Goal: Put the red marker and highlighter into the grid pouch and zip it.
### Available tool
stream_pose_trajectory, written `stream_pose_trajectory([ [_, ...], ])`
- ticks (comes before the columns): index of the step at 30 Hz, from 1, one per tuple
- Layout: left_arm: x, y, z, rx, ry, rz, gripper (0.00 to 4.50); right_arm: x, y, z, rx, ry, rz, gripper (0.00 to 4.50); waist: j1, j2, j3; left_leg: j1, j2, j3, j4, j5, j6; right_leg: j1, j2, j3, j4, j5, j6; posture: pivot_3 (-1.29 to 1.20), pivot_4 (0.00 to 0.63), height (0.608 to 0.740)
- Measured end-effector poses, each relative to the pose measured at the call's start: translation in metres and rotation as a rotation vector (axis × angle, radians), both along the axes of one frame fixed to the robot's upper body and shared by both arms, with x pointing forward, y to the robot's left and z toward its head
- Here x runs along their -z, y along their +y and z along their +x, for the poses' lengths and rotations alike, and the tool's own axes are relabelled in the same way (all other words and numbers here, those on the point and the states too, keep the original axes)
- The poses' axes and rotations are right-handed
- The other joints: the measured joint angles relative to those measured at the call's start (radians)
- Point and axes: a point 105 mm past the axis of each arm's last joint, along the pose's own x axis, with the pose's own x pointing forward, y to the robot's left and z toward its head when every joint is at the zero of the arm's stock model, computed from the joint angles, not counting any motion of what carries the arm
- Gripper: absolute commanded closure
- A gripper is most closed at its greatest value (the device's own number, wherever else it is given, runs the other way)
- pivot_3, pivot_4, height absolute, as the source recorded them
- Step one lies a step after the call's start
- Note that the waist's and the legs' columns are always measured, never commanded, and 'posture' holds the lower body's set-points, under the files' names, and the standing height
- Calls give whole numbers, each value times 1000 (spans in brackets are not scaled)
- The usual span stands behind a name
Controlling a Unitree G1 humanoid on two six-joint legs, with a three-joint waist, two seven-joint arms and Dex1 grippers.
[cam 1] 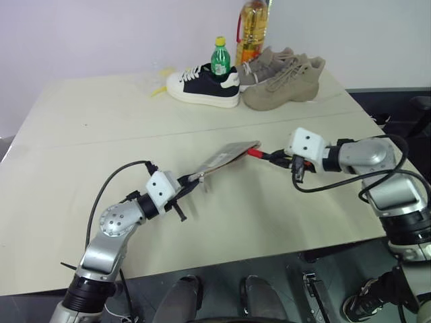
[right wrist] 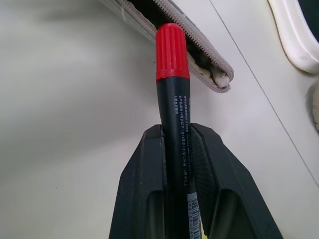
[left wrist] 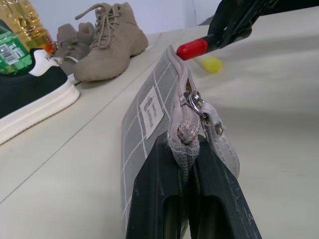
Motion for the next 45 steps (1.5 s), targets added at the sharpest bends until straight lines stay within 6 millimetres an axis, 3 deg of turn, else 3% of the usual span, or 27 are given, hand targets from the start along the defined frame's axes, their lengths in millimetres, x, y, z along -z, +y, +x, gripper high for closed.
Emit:
stream_pose_trajectory([
  [6, 0, 0, -1, 7, 2, 3, 4500, 0, 4, 1, -9, -9, -5, 4290, -1, 0, 0, 0, 0, 0, 0, 0, 0, 0, 0, 0, 0, 0, 0, 0, 150, 740],
  [16, 6, -9, -10, 102, 17, 74, 4500, 6, 17, -1, -130, -101, -206, 4290, -1, 0, 0, 0, 0, 0, 0, 0, 0, 0, 0, 0, 0, 0, 0, 0, 150, 740],
  [21, 3, -16, -12, 156, 7, 93, 4500, 5, 37, -10, -269, -183, -320, 4290, -1, 0, 0, 0, 0, 0, 0, 0, 0, 0, 0, 0, 0, 0, 0, 0, 150, 740],
  [25, -1, -20, -11, 173, -8, 94, 4500, 2, 66, -21, -382, -228, -291, 4290, -2, 0, 0, 0, 0, 0, 0, 0, 0, 0, 1, 0, 1, 0, 0, 0, 150, 740],
  [28, -1, -20, -11, 174, -9, 93, 4500, 5, 73, -25, -418, -233, -304, 4290, 0, 0, 0, 0, 0, -1, 0, 0, 0, 0, 0, 0, 1, 0, 0, 0, 150, 740],
  [36, 0, -20, -10, 165, -5, 87, 4500, 2, 78, -24, -391, -189, -225, 291, -1, 0, 0, 0, 0, -1, 0, 0, 0, 0, 0, 0, 1, 0, 0, 0, 150, 740],
  [38, 0, -18, -9, 145, -3, 73, 4500, -8, 76, -23, -349, -161, -136, 291, -1, 0, 0, 0, 0, -1, 0, 0, 0, 0, 0, 0, 1, 0, 0, 0, 150, 740],
  [42, 0, -8, 4, 32, -29, 44, 4500, -46, 69, -16, -244, -107, 151, 291, 0, 0, 0, 0, 0, -2, 0, 0, 0, 0, 0, 0, 1, 1, 0, 0, 150, 740],
  [45, -5, -2, 18, -85, -80, 11, 4500, -63, 45, 5, -69, -94, 339, 291, 1, -2, -1, 1, 0, -1, 1, 0, 0, 1, 0, 0, 1, 1, 0, 0, 150, 740],
])
